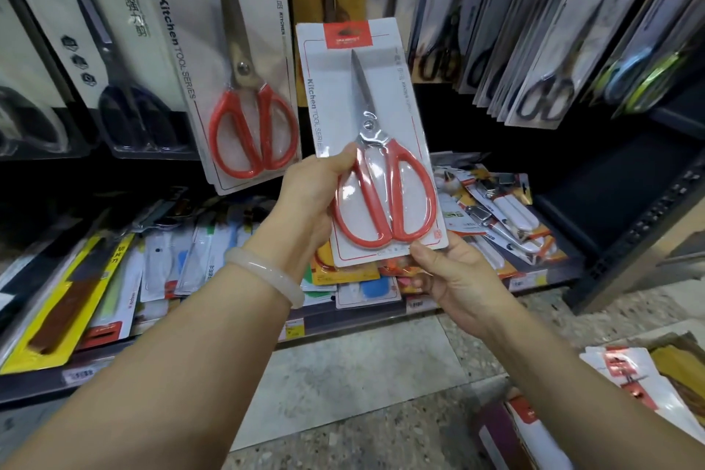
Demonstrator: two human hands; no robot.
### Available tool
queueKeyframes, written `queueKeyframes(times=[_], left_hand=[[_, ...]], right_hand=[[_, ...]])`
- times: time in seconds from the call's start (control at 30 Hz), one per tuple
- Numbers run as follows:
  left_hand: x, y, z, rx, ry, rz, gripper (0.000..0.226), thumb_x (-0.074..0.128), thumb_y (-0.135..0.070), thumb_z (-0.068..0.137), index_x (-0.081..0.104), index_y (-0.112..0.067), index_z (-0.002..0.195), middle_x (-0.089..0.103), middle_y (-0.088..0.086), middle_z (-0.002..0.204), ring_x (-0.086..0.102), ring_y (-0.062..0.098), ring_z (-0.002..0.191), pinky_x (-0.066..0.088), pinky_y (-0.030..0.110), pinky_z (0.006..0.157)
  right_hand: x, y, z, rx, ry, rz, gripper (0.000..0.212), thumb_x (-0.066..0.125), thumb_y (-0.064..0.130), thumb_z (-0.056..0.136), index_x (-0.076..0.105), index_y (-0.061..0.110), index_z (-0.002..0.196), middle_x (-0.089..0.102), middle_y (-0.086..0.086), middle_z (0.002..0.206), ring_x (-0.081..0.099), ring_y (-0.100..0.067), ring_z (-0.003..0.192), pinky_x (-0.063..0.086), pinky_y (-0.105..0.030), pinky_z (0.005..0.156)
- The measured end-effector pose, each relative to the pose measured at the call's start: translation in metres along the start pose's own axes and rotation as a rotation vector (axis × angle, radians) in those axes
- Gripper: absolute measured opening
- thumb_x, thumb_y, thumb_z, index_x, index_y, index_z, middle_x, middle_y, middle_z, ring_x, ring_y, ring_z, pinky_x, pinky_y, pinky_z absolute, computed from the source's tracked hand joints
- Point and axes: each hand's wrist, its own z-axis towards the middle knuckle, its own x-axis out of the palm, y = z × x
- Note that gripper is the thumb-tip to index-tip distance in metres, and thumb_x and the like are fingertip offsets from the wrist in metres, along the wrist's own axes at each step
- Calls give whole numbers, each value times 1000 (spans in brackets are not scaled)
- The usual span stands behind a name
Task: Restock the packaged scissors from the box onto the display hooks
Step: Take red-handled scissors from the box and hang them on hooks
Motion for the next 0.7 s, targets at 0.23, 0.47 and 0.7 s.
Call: queueKeyframes(times=[0.23, 0.47, 0.7], left_hand=[[2, -5, 2, -15, -9, -22, 16, 64, -11, 86, 66, 0, 97, 71, 10, 81, 70, 20, 67, 60, 36, 67], [4, -2, 2, 40, -37, 58, 28, 66, -13, 84, 64, 2, 108, 71, 12, 93, 70, 25, 80, 58, 40, 78], [18, 3, 5, 86, -116, -22, 30, 67, -17, 84, 64, 0, 109, 71, 16, 103, 69, 32, 91, 56, 49, 83]], right_hand=[[1, -1, 3, -82, 4, -17, 72, 89, 50, 39, 65, 15, 96, 72, -2, 80, 64, -9, 64, 52, -19, 56], [2, 3, -2, -65, 3, -28, 53, 82, 36, 51, 63, 12, 95, 73, -3, 78, 65, -12, 63, 54, -20, 58], [10, 11, -2, -119, 10, 153, 36, 70, 17, 61, 59, 13, 95, 72, 1, 77, 67, -10, 67, 55, -21, 59]])
